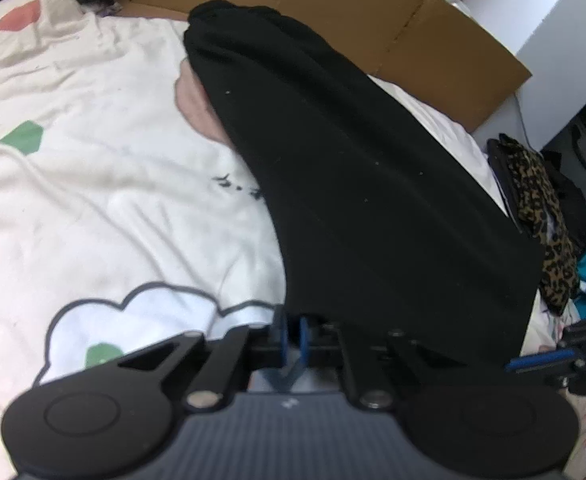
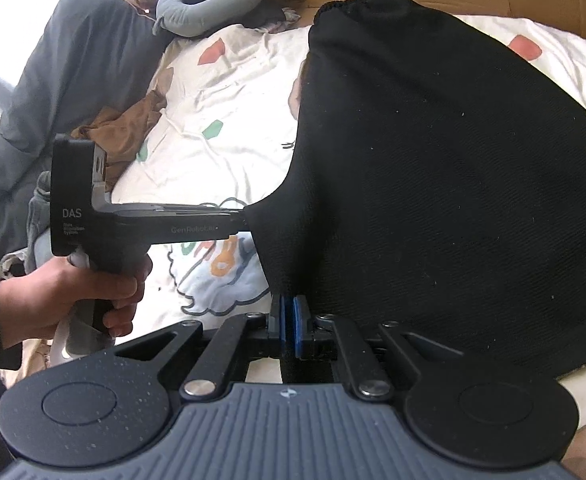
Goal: Fold clothes
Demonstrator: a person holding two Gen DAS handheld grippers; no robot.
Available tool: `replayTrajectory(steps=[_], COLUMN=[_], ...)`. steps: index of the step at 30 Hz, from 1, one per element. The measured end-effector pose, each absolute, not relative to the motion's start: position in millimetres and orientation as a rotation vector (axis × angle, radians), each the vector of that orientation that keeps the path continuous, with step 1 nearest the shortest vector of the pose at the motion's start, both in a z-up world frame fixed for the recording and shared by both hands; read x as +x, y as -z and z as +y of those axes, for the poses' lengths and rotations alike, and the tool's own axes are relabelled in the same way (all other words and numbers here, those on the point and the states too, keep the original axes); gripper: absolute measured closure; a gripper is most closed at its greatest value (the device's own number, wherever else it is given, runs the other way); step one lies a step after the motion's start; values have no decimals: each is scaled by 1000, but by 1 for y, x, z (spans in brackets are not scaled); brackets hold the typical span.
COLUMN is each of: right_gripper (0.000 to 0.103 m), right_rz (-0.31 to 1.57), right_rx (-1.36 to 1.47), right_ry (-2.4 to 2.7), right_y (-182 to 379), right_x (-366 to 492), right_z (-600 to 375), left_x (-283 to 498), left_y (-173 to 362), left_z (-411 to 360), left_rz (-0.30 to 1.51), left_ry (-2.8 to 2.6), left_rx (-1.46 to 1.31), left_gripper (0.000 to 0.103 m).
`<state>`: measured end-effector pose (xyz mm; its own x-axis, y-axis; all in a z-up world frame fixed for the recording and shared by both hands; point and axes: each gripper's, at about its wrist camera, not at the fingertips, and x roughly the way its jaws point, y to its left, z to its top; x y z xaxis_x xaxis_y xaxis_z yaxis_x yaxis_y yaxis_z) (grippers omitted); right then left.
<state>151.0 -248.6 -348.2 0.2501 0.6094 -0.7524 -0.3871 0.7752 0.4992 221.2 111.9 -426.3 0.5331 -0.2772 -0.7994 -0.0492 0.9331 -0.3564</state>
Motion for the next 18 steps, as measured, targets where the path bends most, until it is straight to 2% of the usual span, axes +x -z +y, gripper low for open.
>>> replayTrajectory(steps=[2, 11, 18], right_gripper=[93, 90, 86], right_rz=[1133, 1141, 1098], right_rx=[222, 179, 254], right_ry=[-664, -306, -111], right_y=[352, 383, 391], right_x=[150, 165, 175], right_z=[-253, -320, -373], left_x=[220, 216, 216], left_y=[427, 422, 419], left_z=[113, 111, 109], left_rz=[1002, 985, 983], left_ry=[141, 162, 174], left_rx=[-357, -311, -312], left_gripper=[98, 99, 100])
